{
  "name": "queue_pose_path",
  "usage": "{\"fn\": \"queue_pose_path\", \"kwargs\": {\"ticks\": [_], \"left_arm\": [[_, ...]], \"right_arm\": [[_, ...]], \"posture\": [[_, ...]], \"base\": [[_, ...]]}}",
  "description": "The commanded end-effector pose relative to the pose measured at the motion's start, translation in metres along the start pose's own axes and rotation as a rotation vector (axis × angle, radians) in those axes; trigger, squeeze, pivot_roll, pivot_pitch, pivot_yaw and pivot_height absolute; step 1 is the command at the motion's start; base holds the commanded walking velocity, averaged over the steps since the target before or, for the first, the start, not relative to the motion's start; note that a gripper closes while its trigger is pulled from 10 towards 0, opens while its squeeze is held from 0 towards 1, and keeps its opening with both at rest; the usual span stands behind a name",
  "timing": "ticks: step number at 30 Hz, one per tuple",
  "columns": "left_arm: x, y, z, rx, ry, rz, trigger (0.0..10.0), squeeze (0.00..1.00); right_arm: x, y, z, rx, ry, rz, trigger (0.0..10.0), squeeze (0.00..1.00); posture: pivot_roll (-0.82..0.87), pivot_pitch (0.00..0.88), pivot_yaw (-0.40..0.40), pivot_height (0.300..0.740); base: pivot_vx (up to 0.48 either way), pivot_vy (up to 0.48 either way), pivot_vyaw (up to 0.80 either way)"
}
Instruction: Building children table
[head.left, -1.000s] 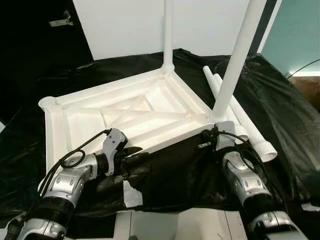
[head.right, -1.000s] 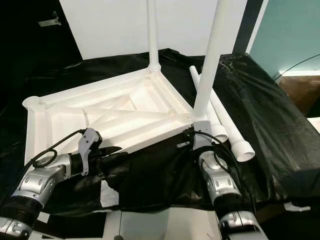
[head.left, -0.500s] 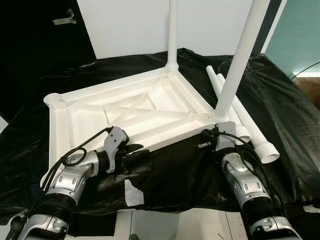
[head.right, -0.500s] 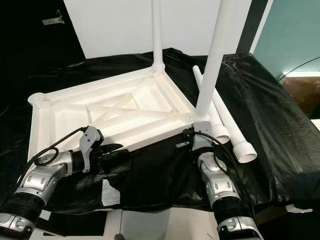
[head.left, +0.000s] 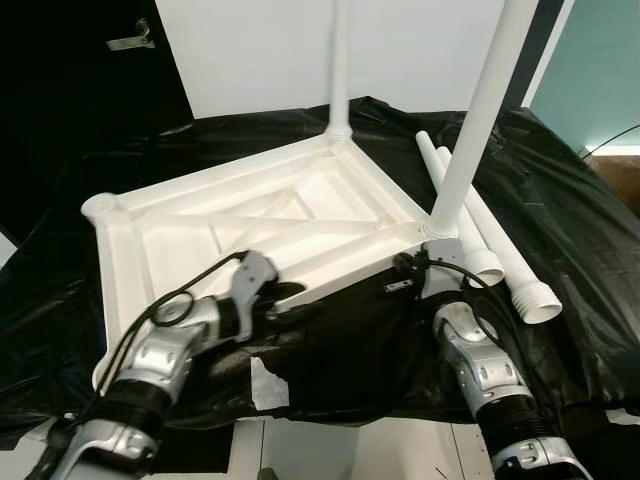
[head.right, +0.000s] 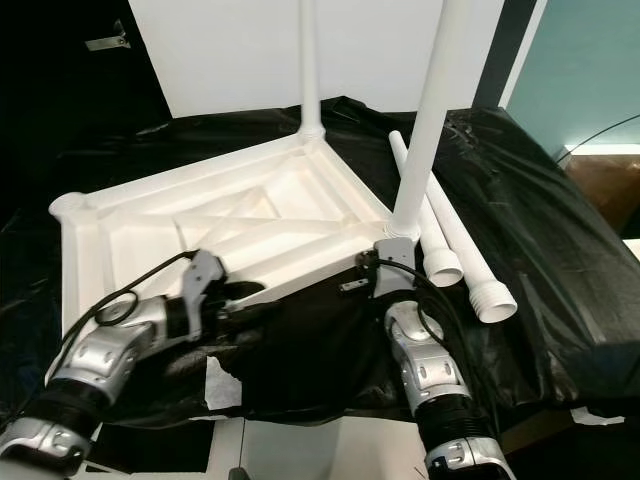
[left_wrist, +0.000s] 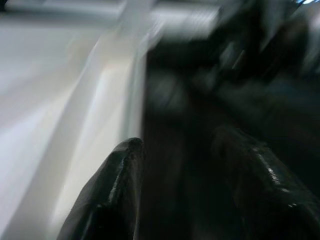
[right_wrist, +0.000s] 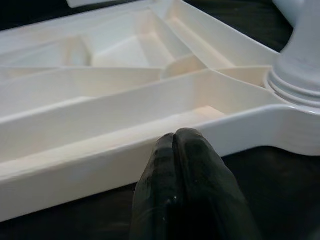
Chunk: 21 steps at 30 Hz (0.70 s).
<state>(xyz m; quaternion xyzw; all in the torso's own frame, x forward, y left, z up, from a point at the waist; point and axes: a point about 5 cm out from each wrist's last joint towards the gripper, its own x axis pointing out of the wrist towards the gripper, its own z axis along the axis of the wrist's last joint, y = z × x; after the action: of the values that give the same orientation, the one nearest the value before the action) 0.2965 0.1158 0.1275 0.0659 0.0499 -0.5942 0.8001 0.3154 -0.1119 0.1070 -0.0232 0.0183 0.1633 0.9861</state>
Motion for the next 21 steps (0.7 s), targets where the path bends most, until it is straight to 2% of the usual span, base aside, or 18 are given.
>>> {"fn": "queue_pose_path", "kwargs": {"ticks": [1, 2, 5, 9, 11, 14, 15, 16, 17, 18, 20, 21], "left_arm": [[-0.001, -0.005, 0.013, 0.003, -0.093, -0.130, 10.0, 0.00], [-0.003, -0.004, 0.021, -0.019, -0.151, -0.135, 10.0, 0.00], [-0.007, -0.002, 0.029, -0.037, -0.208, -0.139, 10.0, 0.00], [-0.008, 0.003, 0.028, -0.026, -0.195, -0.102, 10.0, 0.00], [-0.009, 0.016, 0.019, -0.002, -0.108, 0.001, 10.0, 0.00], [-0.010, 0.023, 0.013, 0.012, -0.053, 0.056, 10.0, 0.00], [-0.012, 0.032, 0.006, 0.032, 0.034, 0.135, 10.0, 0.00], [-0.012, 0.032, 0.006, 0.032, 0.034, 0.135, 10.0, 0.00], [-0.016, 0.041, -0.003, 0.056, 0.132, 0.204, 10.0, 0.00], [-0.016, 0.041, -0.003, 0.056, 0.132, 0.204, 10.0, 0.00], [-0.022, 0.049, -0.012, 0.077, 0.242, 0.266, 10.0, 0.00], [-0.022, 0.049, -0.012, 0.077, 0.242, 0.266, 10.0, 0.00]], "right_arm": [[0.003, 0.008, 0.008, -0.012, -0.031, 0.037, 10.0, 0.00], [0.002, 0.008, 0.007, -0.011, -0.029, 0.038, 10.0, 0.00], [0.001, 0.008, 0.007, -0.010, -0.023, 0.037, 10.0, 0.00], [0.000, 0.009, 0.006, -0.008, -0.016, 0.037, 10.0, 0.00], [-0.002, 0.011, 0.005, -0.003, -0.012, 0.041, 10.0, 0.00], [-0.002, 0.012, 0.005, -0.001, -0.012, 0.043, 10.0, 0.00], [-0.004, 0.014, 0.005, 0.005, -0.011, 0.046, 10.0, 0.00], [-0.004, 0.014, 0.005, 0.005, -0.011, 0.046, 10.0, 0.00], [-0.005, 0.016, 0.004, 0.009, -0.009, 0.051, 10.0, 0.00], [-0.005, 0.016, 0.004, 0.009, -0.009, 0.051, 10.0, 0.00], [-0.009, 0.020, 0.002, 0.017, -0.002, 0.057, 10.0, 0.00], [-0.009, 0.020, 0.002, 0.017, -0.002, 0.057, 10.0, 0.00]], "posture": [[-0.11, 0.000, 0.042, 0.740], [-0.11, 0.000, 0.042, 0.740], [-0.11, 0.000, 0.041, 0.740], [-0.11, 0.000, 0.041, 0.740], [-0.11, 0.000, 0.040, 0.740], [-0.11, 0.000, 0.040, 0.740], [-0.11, 0.000, 0.039, 0.740], [-0.11, 0.000, 0.039, 0.740], [-0.12, 0.000, 0.040, 0.740], [-0.12, 0.000, 0.040, 0.740], [-0.12, 0.000, 0.041, 0.740], [-0.12, 0.000, 0.041, 0.740]], "base": [[0.000, 0.000, 0.00], [0.000, 0.000, 0.00], [0.000, 0.000, 0.00], [0.000, 0.000, 0.00], [0.000, 0.000, 0.00], [0.000, 0.000, 0.00], [0.000, 0.000, 0.00], [0.000, 0.000, 0.00], [0.000, 0.000, 0.00], [0.000, 0.000, 0.00], [0.000, 0.000, 0.00], [0.000, 0.000, 0.00]]}}
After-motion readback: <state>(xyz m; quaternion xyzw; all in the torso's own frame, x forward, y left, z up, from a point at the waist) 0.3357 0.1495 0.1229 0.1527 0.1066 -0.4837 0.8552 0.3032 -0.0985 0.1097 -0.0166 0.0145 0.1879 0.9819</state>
